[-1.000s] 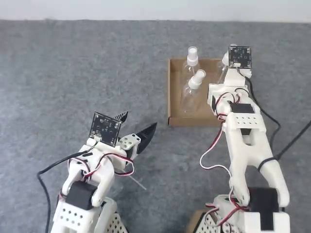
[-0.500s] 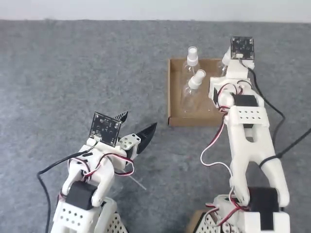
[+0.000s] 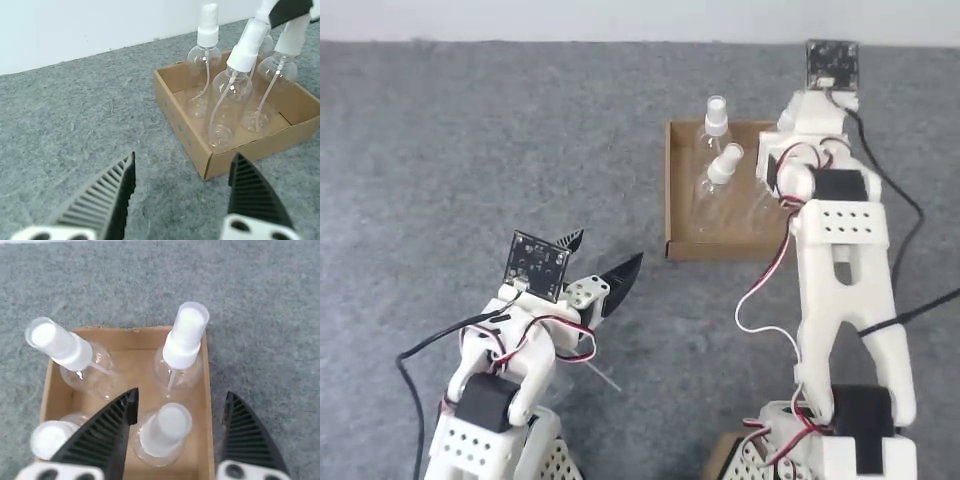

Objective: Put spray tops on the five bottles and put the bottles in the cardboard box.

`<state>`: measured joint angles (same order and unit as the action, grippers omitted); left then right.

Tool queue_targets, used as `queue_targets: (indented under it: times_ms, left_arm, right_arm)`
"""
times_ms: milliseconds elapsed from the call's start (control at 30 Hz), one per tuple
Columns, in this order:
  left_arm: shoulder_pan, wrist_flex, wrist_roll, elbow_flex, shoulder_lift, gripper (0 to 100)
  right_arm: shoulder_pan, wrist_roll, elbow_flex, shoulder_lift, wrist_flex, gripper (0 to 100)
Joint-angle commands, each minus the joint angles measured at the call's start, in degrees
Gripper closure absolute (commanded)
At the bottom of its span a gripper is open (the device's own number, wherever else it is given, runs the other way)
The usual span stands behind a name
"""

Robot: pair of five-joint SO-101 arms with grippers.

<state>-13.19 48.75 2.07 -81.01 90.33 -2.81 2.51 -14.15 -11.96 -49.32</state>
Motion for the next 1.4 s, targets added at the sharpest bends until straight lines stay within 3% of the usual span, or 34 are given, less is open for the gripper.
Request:
queue_targets:
  times_ms: [0,167,300,433,600,733,900,1067,1133,1267,1367]
  left_arm:
    - [0.09,-1.23,-0.18,0.31,0.18,72]
    - [8.53,-1.23,0.18,3.74,0.00,77]
    - [15.91,5.89,-0.35,13.93,-2.55,83]
    - [19.78,14.95,-6.51,28.09,-12.92,83]
    - [29.27,29.54,-16.44,49.89,-32.97,83]
    - [35.08,39.74,-27.16,59.30,-43.87,83]
    - [45.10,44.84,-42.02,59.21,-46.42,83]
    - [54.15,51.34,-61.71,51.47,-46.51,83]
    - [56.18,51.69,-68.31,45.85,-46.33,83]
    - [57.05,50.64,-75.87,36.18,-46.77,83]
    - [55.12,48.18,-76.13,31.16,-46.86,83]
  right_arm:
    - [-0.57,0.26,10.55,-1.01,-7.08,78.3]
    - [-0.66,0.35,18.81,-1.71,-17.89,78.3]
    - [-0.66,0.35,19.69,-6.29,-23.87,78.3]
    - [-2.95,0.35,19.69,-11.82,-30.02,78.3]
    - [-12.53,0.35,19.34,-16.04,-39.96,78.3]
    - [-20.18,0.35,15.21,-17.19,-43.21,78.3]
    - [-22.29,-0.09,7.38,-18.77,-45.67,78.3]
    - [-22.20,-14.24,-2.73,-22.64,-47.52,78.5]
    - [-21.67,-16.70,-7.74,-24.92,-46.64,78.5]
    - [-15.87,-17.32,-18.29,-29.49,-42.07,78.4]
    - [-9.54,-21.10,-24.97,-32.40,-38.37,78.3]
